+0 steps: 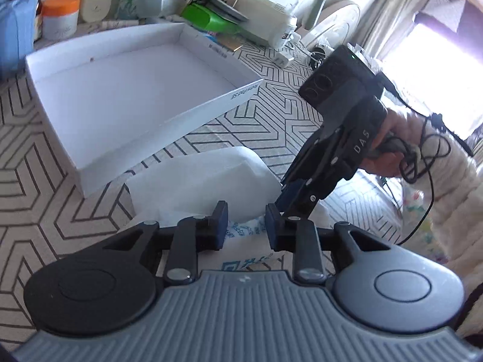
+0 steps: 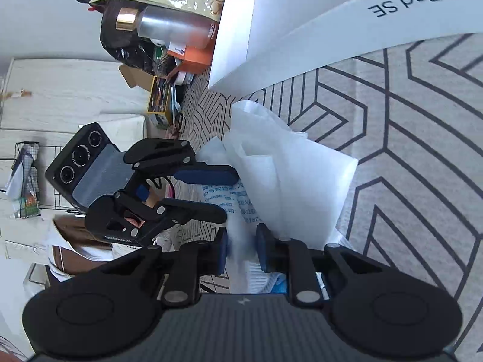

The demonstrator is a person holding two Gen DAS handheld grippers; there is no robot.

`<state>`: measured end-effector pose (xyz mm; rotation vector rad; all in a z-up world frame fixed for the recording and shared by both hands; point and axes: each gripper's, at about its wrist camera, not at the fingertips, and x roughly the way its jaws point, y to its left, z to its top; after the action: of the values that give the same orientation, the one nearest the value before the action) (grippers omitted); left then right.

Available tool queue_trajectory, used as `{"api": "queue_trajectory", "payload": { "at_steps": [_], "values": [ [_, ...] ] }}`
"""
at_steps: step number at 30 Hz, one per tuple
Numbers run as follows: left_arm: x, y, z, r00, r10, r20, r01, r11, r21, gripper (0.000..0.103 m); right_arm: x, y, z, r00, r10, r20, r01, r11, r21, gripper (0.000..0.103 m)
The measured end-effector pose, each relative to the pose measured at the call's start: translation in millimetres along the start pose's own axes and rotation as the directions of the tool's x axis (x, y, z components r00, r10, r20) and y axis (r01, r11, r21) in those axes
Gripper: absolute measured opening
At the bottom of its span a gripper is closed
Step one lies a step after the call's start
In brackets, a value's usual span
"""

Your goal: Fold shopping bag

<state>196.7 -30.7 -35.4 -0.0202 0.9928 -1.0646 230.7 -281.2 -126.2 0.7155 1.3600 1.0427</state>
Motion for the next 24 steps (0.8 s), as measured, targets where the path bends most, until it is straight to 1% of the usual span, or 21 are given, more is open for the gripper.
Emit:
{"api": "queue_trajectory", "payload": {
  "at_steps": [1,3,4,5,6,7,8,9,10,12,13,14,15,18,19,20,21,22,23,24],
  "values": [
    [0.4,0.3,0.0,1.0,0.0,-0.002,0.0,1.0,-0.006,0.027,-1.8,4.0,-5.1,0.999,-0.015,0.028,0.016,0.999,-0.029,0.02],
    [1.4,-1.9,-0.6,1.0,0.012,-0.007,-0.012,1.0,-0.007,0.028,-5.6,12.7,-14.6,0.996,-0.043,0.08,0.05,0.995,-0.089,0.024],
    [1.6,-2.0,-1.2,1.0,0.017,-0.008,-0.017,1.0,-0.017,0.028,-9.0,22.4,-20.4,0.991,-0.07,0.111,0.087,0.984,-0.154,0.029],
    [1.4,-1.0,-2.1,1.0,0.019,-0.007,-0.019,0.999,-0.034,0.028,-15.7,39.7,-32.4,0.976,-0.115,0.182,0.164,0.947,-0.278,0.031],
    [1.5,0.1,-2.6,1.0,0.019,-0.005,-0.019,0.999,-0.047,0.028,-24.8,59.4,-48.2,0.948,-0.149,0.283,0.261,0.872,-0.415,0.031],
    [1.8,1.2,-2.9,1.0,0.019,-0.004,-0.02,0.998,-0.058,0.028,-29.1,75.7,-63.4,0.919,-0.172,0.355,0.346,0.786,-0.513,0.031],
    [1.9,2.0,-2.9,1.0,0.019,-0.004,-0.019,0.998,-0.064,0.028,-26.4,87.2,-77.7,0.9,-0.199,0.387,0.405,0.71,-0.576,0.031],
    [2.0,2.6,-2.4,1.0,0.017,-0.007,-0.017,0.997,-0.07,0.028,-23.7,98.7,-92.0,0.88,-0.222,0.42,0.459,0.625,-0.631,0.031],
    [2.2,3.3,-1.7,1.0,0.016,-0.009,-0.016,0.997,-0.076,0.028,-21.0,110.1,-106.3,0.857,-0.24,0.455,0.509,0.532,-0.677,0.031],
    [2.7,5.3,-1.0,1.0,0.013,-0.011,-0.014,0.996,-0.091,0.028,-3.2,125.9,-129.3,0.819,-0.278,0.501,0.573,0.349,-0.742,0.03],
    [2.8,6.1,-0.8,1.0,0.011,-0.012,-0.012,0.995,-0.097,0.028,7.3,129.6,-139.2,0.8,-0.303,0.518,0.592,0.259,-0.763,0.039],
    [2.8,7.1,-0.8,1.0,0.009,-0.011,-0.01,0.995,-0.103,0.028,16.3,129.3,-148.5,0.778,-0.333,0.532,0.605,0.173,-0.777,0.044],
    [2.8,8.1,-1.0,1.0,0.007,-0.01,-0.008,0.994,-0.11,0.028,24.3,128.5,-154.1,0.762,-0.351,0.545,0.612,0.116,-0.782,0.044],
    [3.0,10.3,-1.5,1.0,0.003,-0.01,-0.004,0.99,-0.139,0.028,43.5,123.6,-155.2,0.741,-0.352,0.571,0.631,0.074,-0.773,0.045],
    [3.2,10.8,-1.0,1.0,0.001,-0.015,-0.003,0.989,-0.145,0.028,49.9,122.0,-155.6,0.734,-0.352,0.58,0.636,0.06,-0.769,0.043],
    [3.4,11.9,-0.4,1.0,-0.003,-0.02,0.0,0.988,-0.156,0.028,54.1,119.3,-151.7,0.735,-0.345,0.584,0.643,0.08,-0.762,0.039],
    [3.6,13.2,0.1,1.0,-0.007,-0.023,0.003,0.985,-0.17,0.028,54.0,114.8,-143.2,0.746,-0.333,0.577,0.643,0.137,-0.753,0.037],
    [3.4,13.6,0.1,1.0,-0.007,-0.023,0.003,0.985,-0.174,0.028,52.3,109.8,-136.7,0.757,-0.328,0.565,0.636,0.178,-0.751,0.036],
    [2.9,13.9,-0.9,1.0,-0.006,-0.018,0.003,0.984,-0.178,0.028,48.2,105.3,-129.9,0.773,-0.324,0.545,0.624,0.241,-0.743,0.034],
    [2.1,13.8,-2.4,1.0,-0.007,-0.014,0.004,0.983,-0.183,0.028,40.7,101.5,-122.9,0.796,-0.318,0.515,0.602,0.332,-0.726,0.033]
  ]
}}
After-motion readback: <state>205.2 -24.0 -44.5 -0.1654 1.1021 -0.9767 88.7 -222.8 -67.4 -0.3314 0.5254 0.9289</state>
